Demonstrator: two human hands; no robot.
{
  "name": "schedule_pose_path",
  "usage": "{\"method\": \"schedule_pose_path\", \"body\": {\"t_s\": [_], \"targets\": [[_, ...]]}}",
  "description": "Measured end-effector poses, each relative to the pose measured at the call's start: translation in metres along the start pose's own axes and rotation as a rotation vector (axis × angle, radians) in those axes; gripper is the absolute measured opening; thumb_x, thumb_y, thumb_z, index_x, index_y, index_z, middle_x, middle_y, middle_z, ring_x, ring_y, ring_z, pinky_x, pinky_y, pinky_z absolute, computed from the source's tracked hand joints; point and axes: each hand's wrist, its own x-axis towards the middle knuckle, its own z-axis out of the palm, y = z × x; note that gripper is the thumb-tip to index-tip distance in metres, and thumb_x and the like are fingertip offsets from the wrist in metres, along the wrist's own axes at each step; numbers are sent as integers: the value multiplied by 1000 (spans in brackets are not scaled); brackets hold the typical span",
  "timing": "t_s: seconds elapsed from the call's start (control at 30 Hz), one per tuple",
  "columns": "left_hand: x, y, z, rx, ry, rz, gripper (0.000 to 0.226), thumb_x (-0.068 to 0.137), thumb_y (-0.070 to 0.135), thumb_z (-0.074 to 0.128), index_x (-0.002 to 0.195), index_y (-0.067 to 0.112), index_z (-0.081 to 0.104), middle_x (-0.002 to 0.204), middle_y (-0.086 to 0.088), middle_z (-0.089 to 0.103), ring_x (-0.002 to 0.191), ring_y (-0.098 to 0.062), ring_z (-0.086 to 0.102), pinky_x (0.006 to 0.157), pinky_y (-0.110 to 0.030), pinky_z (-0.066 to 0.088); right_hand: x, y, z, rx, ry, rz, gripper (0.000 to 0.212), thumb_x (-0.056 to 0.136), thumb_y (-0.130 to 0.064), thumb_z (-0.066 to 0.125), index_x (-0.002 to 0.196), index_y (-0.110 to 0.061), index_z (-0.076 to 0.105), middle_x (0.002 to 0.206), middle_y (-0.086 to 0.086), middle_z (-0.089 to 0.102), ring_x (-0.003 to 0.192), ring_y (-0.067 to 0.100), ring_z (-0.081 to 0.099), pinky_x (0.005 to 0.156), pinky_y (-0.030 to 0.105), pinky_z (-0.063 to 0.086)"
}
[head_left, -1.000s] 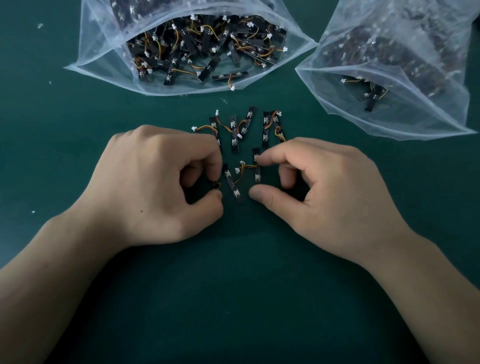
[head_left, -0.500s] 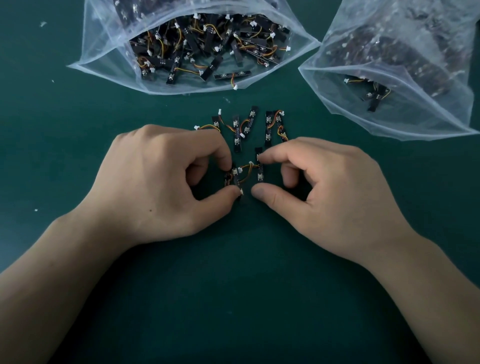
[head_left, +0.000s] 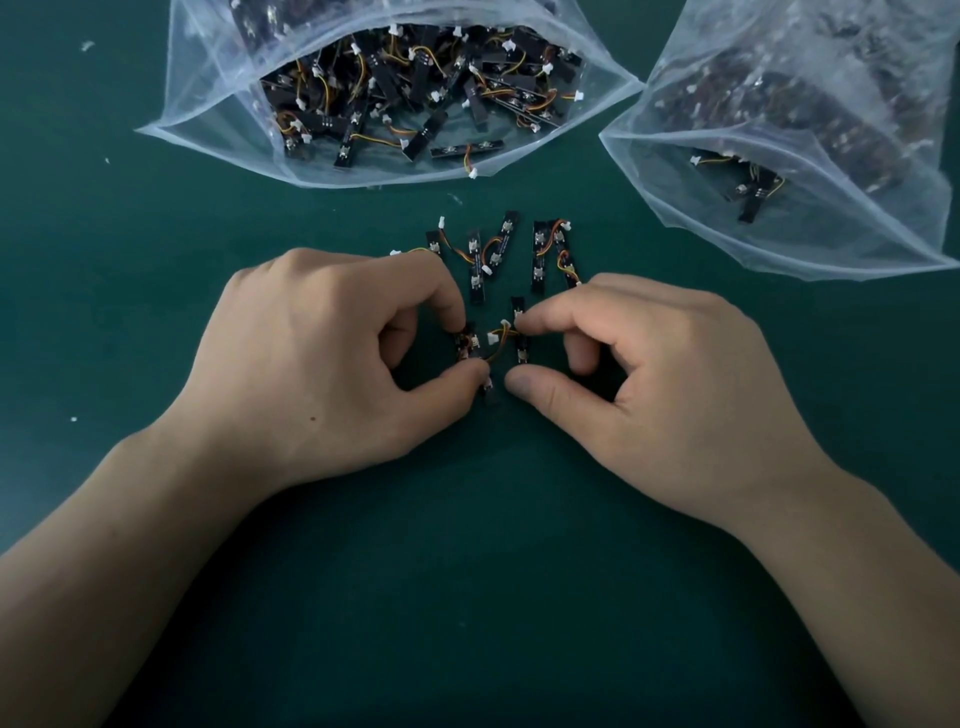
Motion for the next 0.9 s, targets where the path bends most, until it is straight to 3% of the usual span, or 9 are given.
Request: {"method": "schedule_pose_path", "body": {"t_s": [0.23, 0.63, 0.8, 0.9], "targets": [[1, 2, -3, 20, -19, 0, 21, 73, 49, 69, 78, 30, 62, 57, 8, 50, 56, -10, 51, 56, -26, 38, 0, 1, -1, 1, 5, -2, 26, 89, -54, 70, 108, -37, 75, 78, -14, 55, 66, 11, 53, 61, 33, 47], [-2, 9, 4, 82, 50, -56, 35, 73, 52, 68, 66, 22, 50, 55, 9, 48, 57, -9, 50, 55, -24, 36, 0, 1, 0, 1, -8, -3, 27, 89, -56, 70, 108, -37, 75, 78, -14, 55, 67, 10, 53, 61, 34, 47], [-1, 8, 3, 17, 68, -57, 33, 75, 53, 66, 79, 25, 48, 59, 7, 49, 56, -11, 49, 55, -29, 38, 0, -1, -1, 8, -14, 1, 27, 88, -56, 70, 107, -37, 74, 78, -14, 55, 67, 10, 53, 60, 33, 46], [-1, 6, 1, -84, 60, -38, 20, 80, 43, 66, 94, 31, 58, 66, 6, 52, 58, -16, 50, 57, -35, 46, 0, -2, -2, 26, -11, 16, 31, 85, -59, 73, 107, -37, 71, 77, -14, 55, 66, 7, 51, 60, 32, 44]]}}
